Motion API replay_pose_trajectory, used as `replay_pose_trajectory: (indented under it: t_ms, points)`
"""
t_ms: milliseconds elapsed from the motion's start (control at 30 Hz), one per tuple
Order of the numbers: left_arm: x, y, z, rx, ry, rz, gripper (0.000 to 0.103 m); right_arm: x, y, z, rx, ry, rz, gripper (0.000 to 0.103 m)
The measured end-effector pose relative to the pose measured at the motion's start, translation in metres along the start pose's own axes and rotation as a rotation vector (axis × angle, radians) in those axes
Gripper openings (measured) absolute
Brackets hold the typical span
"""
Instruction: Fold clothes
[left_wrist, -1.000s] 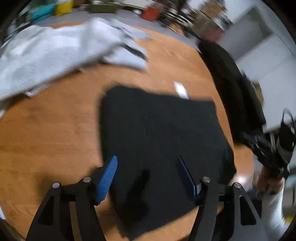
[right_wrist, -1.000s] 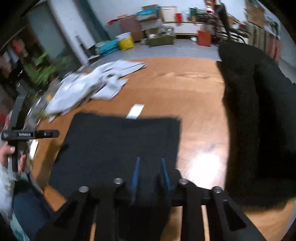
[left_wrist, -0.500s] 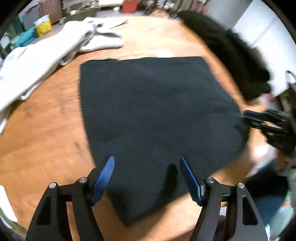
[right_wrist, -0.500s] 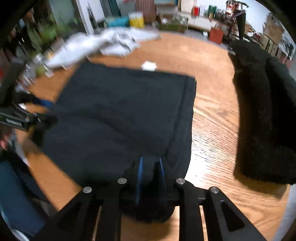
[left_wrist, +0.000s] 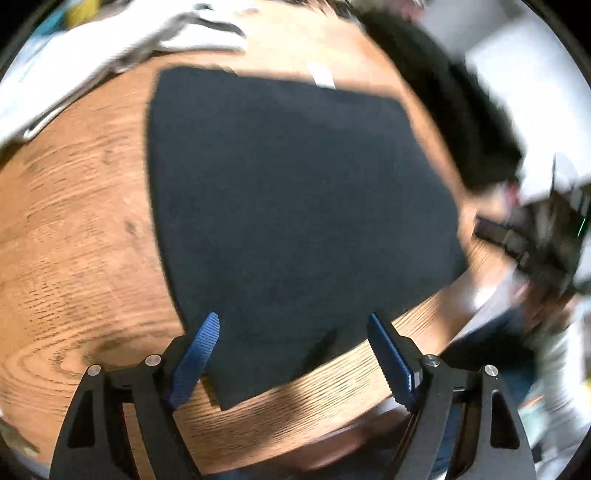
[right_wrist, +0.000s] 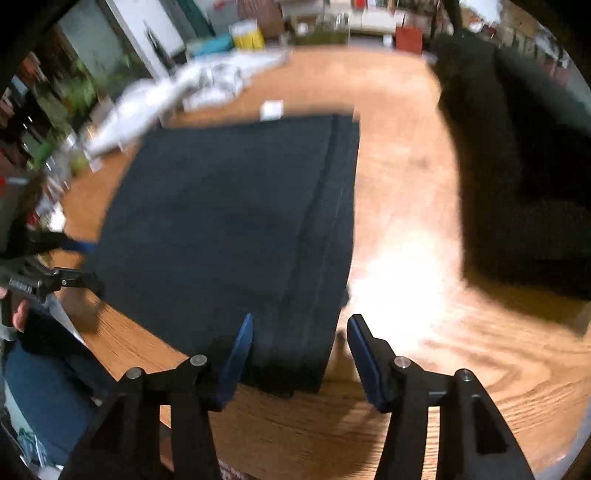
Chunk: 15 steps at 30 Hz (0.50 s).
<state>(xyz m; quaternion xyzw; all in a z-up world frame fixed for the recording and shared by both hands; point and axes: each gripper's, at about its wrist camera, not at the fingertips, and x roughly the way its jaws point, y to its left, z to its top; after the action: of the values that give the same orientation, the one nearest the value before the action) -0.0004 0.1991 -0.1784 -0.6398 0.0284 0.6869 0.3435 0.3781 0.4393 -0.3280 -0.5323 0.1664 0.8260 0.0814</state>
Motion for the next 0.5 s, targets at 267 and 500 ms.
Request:
replay_pose_trajectory:
  t_ms: [267,500]
  points:
    - [-0.017,0.045,0.095,-0.102,-0.123,0.071,0.082,-0.001,-0.02,0.063,-0.01,-0.111,0.044,0.056]
    - [-0.01,0.08,0.125,-0.091,-0.114,0.102,0.082,0.027,-0.04,0.116,0.027,-0.109,0.061,0.052]
